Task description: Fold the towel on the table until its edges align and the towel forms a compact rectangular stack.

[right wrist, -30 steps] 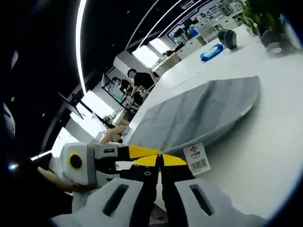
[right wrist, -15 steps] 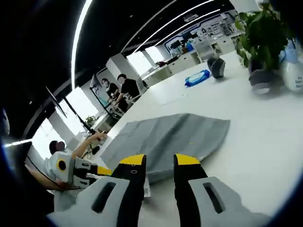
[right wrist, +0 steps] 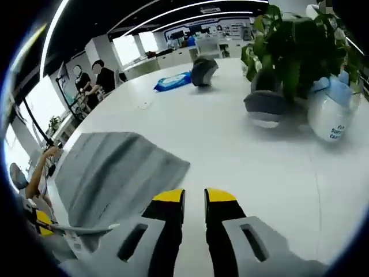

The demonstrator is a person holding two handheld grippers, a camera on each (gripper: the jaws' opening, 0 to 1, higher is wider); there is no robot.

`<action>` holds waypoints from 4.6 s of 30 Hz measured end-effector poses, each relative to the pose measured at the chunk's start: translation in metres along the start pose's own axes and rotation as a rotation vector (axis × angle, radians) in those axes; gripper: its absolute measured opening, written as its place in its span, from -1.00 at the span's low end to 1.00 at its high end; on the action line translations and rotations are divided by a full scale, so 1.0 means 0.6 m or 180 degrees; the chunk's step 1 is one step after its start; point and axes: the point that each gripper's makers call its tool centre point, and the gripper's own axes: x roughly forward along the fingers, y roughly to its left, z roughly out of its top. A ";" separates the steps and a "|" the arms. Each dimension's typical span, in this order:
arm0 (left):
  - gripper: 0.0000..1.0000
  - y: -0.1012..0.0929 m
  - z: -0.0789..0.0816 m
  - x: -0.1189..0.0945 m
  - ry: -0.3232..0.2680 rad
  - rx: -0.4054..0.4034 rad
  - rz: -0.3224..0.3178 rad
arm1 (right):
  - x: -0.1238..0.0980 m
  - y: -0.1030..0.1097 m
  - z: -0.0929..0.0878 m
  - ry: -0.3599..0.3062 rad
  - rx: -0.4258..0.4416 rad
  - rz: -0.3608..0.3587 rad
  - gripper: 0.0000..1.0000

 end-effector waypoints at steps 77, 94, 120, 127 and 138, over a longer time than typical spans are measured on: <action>-0.93 -0.083 0.208 -0.062 -0.0816 -0.0305 -0.0957 | -0.092 0.073 0.165 -0.1023 0.0018 0.0860 -1.00; -0.93 -0.118 0.342 -0.095 -0.1271 0.0135 -0.1270 | -0.234 0.056 0.213 -0.1307 0.0174 0.1045 -1.00; -0.93 -0.143 0.469 -0.129 -0.1714 0.0466 -0.1210 | -0.377 0.121 0.323 -0.1681 0.0033 0.1462 -1.00; -0.93 -0.144 0.497 -0.132 -0.1866 0.0372 -0.1190 | -0.415 0.115 0.347 -0.1837 0.0033 0.1480 -1.00; -0.93 -0.129 0.512 -0.129 -0.1949 0.0258 -0.1021 | -0.419 0.070 0.368 -0.1898 0.0079 0.1285 -1.00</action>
